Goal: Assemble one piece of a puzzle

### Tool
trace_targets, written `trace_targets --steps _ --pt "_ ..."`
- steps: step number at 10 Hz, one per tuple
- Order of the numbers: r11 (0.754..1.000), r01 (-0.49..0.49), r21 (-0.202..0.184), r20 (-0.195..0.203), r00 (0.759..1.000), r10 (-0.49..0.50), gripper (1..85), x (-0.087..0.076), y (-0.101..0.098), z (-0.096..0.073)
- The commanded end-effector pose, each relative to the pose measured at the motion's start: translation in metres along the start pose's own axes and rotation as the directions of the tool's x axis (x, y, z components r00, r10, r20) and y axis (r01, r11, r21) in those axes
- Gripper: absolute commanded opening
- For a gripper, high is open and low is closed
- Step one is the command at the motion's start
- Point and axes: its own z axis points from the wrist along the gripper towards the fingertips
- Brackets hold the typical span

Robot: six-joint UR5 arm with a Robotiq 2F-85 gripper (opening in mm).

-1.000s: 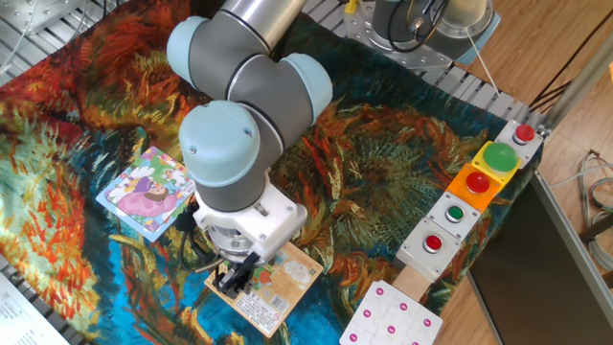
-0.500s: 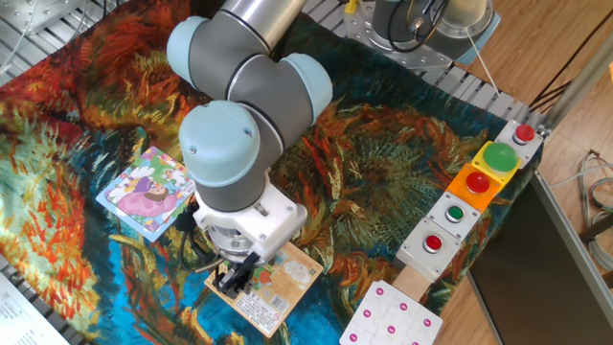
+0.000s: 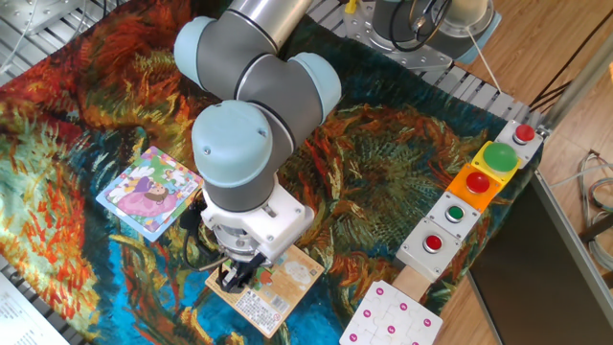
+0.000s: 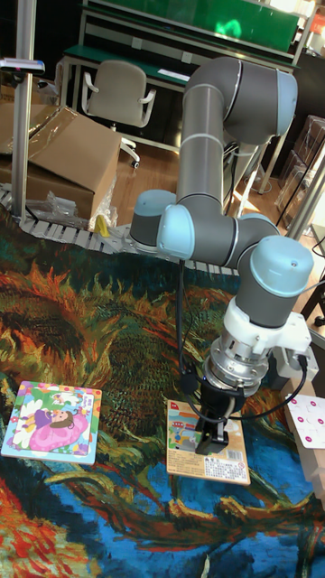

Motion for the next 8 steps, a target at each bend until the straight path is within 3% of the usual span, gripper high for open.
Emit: trace_targets --steps 1,3,5,7,8 --pt "1.0 -0.013 0.001 0.009 1.0 0.013 40.7 -0.0009 -0.0007 -0.0013" --pt "1.0 -0.014 0.002 0.009 1.0 0.014 35.3 -0.001 -0.001 -0.0015" --pt "1.0 -0.02 0.007 0.005 1.0 0.02 24.0 0.0 -0.0011 -0.0035" --pt "0.999 -0.032 0.015 -0.004 0.999 0.032 4.3 0.0023 -0.0014 -0.0067" --pt "0.999 -0.039 0.015 0.004 0.999 0.039 1.3 0.0012 -0.0017 -0.0072"
